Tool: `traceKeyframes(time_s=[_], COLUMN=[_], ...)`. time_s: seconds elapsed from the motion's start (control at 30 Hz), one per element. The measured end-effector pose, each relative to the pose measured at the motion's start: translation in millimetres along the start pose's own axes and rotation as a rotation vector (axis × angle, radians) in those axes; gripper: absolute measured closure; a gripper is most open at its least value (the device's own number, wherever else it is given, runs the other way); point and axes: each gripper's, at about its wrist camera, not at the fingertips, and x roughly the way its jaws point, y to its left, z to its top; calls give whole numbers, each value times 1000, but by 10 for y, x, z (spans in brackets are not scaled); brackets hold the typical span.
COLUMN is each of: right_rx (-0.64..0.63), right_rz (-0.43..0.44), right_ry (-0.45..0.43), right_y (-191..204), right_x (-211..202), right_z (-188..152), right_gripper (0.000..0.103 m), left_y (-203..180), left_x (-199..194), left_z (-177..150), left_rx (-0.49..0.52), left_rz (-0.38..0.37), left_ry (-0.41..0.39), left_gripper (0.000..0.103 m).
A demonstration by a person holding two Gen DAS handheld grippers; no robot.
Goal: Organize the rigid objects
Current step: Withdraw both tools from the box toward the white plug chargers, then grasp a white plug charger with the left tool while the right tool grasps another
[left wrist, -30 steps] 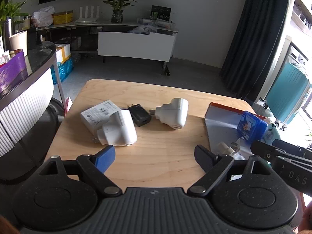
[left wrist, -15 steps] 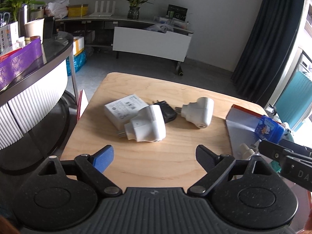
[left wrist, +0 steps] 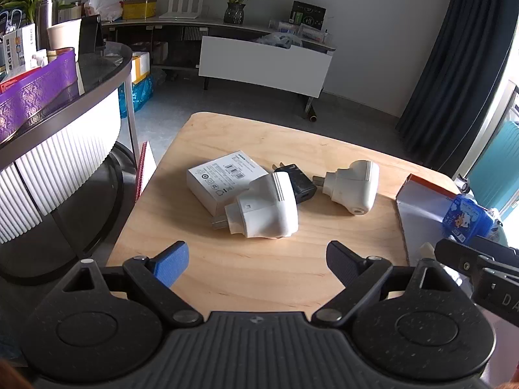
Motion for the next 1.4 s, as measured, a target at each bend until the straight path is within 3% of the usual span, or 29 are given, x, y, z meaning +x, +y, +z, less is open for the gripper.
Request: traceKeyframes(time_s=[0.57, 1.17, 1.27, 1.33, 1.37, 1.4], right_rx=[-16, 15, 21, 26, 25, 23], right_rz=[32, 37, 33, 33, 33, 31], right_ry=[36, 41, 45, 48, 50, 53], right_y=[124, -12, -42, -61, -64, -63], right_x=[322, 506, 546, 571, 588, 606], right_z=[27, 40, 50, 57, 61, 66], right_gripper=[36, 35, 34, 34, 34, 33], left_y=[113, 26, -4, -10, -33, -64], left_x=[209, 685, 705, 709, 705, 700], left_z=[36, 110, 105, 101, 100, 98], left_rx=[-29, -46, -33, -28, -5, 25], left_rz=[18, 60, 80, 70, 62, 56], left_ry=[21, 43, 9, -7, -18, -22], left_gripper=[5, 0, 0, 6, 17, 18])
